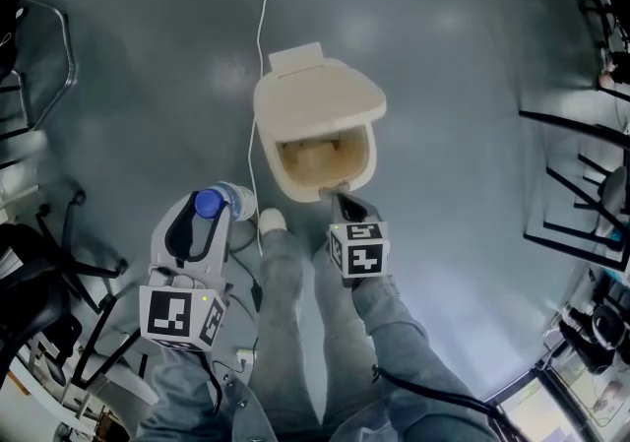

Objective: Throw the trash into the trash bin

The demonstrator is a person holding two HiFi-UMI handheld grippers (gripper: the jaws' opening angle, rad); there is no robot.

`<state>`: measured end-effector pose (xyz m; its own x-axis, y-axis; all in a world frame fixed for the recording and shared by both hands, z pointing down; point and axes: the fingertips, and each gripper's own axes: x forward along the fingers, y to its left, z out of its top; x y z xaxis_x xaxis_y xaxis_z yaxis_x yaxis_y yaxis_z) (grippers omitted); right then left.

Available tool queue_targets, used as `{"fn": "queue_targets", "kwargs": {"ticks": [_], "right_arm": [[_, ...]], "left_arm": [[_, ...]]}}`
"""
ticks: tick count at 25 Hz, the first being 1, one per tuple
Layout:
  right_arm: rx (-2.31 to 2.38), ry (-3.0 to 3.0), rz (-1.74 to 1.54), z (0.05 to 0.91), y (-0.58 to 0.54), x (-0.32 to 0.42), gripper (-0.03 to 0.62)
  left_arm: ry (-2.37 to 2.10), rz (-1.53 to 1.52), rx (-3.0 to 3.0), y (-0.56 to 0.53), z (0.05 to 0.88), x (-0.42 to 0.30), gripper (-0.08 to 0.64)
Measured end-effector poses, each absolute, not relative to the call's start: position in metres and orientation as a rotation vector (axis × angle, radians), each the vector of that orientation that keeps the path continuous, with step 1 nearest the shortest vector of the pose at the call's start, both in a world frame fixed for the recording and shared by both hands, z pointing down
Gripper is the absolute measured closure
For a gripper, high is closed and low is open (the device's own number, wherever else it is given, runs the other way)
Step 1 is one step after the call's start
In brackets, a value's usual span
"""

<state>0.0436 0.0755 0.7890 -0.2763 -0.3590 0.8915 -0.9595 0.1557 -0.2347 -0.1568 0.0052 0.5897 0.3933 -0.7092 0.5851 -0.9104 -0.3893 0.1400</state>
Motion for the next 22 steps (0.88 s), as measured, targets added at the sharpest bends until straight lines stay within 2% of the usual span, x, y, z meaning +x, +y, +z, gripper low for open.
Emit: {"fn": "queue_targets", "kwargs": {"ticks": [14,22], "right_arm": [[1.324,-1.84,1.148,0.758,0.059,0.047,0.589],[1.439,-1.845,1.096,0.72,0.039,0.082,0.589]], "left_arm": [[-1.398,0.619,2.232,0.004,0.578,-0.151,0.371],[-1.366,0.59,2.283,-0.006,0.555,-0.128,0.371]]}}
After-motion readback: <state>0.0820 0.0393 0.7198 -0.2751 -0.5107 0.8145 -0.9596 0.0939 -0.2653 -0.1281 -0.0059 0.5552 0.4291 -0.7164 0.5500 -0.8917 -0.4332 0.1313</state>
